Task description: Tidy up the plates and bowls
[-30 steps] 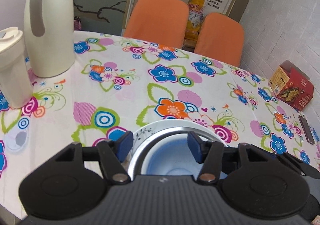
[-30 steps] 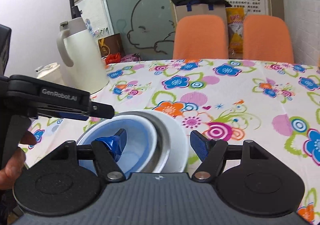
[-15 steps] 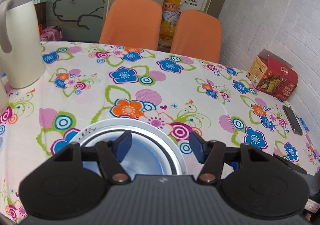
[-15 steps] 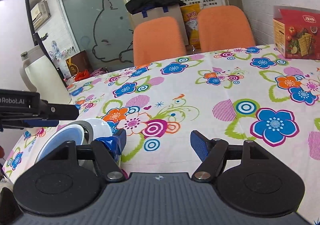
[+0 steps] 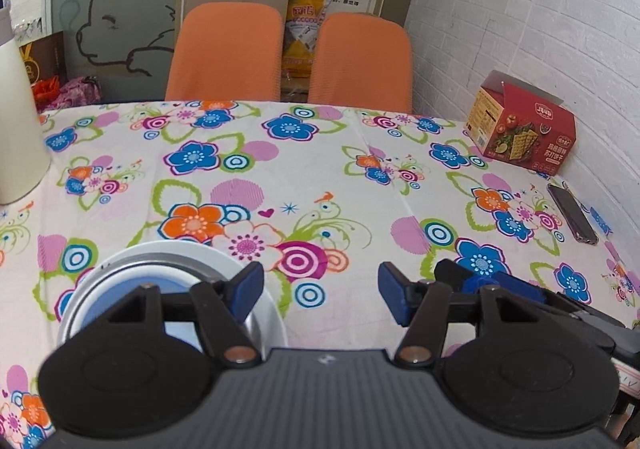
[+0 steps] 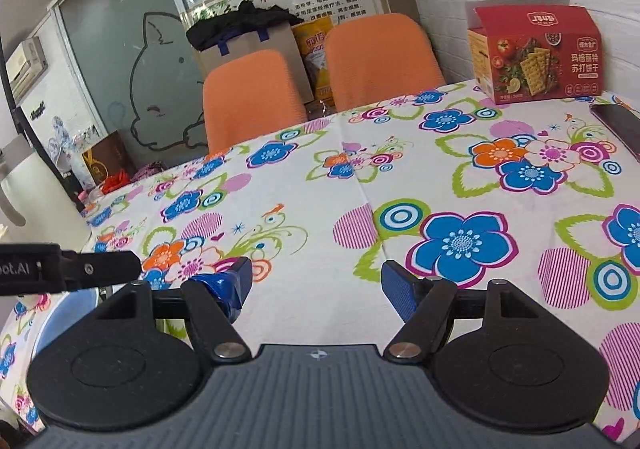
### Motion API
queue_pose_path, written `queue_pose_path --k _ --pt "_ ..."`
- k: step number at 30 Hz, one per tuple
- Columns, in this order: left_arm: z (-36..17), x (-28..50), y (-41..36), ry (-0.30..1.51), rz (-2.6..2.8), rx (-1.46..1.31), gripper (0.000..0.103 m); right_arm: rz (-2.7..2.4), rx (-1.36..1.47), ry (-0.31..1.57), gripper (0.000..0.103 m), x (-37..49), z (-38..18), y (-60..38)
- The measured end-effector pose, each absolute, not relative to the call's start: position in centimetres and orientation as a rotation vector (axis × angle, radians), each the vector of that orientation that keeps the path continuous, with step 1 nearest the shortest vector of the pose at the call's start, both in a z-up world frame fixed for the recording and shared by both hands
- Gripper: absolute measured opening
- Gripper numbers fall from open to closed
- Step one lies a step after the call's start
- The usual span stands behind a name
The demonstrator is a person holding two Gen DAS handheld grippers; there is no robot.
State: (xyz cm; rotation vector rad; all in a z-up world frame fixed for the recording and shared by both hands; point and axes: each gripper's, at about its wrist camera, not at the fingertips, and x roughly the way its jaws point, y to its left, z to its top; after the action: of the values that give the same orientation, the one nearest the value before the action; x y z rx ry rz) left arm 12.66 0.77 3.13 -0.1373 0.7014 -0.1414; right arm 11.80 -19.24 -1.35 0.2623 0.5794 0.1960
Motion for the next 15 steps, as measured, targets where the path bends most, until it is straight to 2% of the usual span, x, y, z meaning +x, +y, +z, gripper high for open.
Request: queue_pose_path --k 9,15 --pt "3.1 13.5 -1.9 0.621 -0.077 -0.252 0.061 0.065 0.257 0.497 0.057 13.9 0.2 -22.3" --pt "2.2 12.8 -2.0 0.656 -0.004 -0.189 0.061 -0.058 0.288 0.506 0.058 13.7 -0.3 -22.9"
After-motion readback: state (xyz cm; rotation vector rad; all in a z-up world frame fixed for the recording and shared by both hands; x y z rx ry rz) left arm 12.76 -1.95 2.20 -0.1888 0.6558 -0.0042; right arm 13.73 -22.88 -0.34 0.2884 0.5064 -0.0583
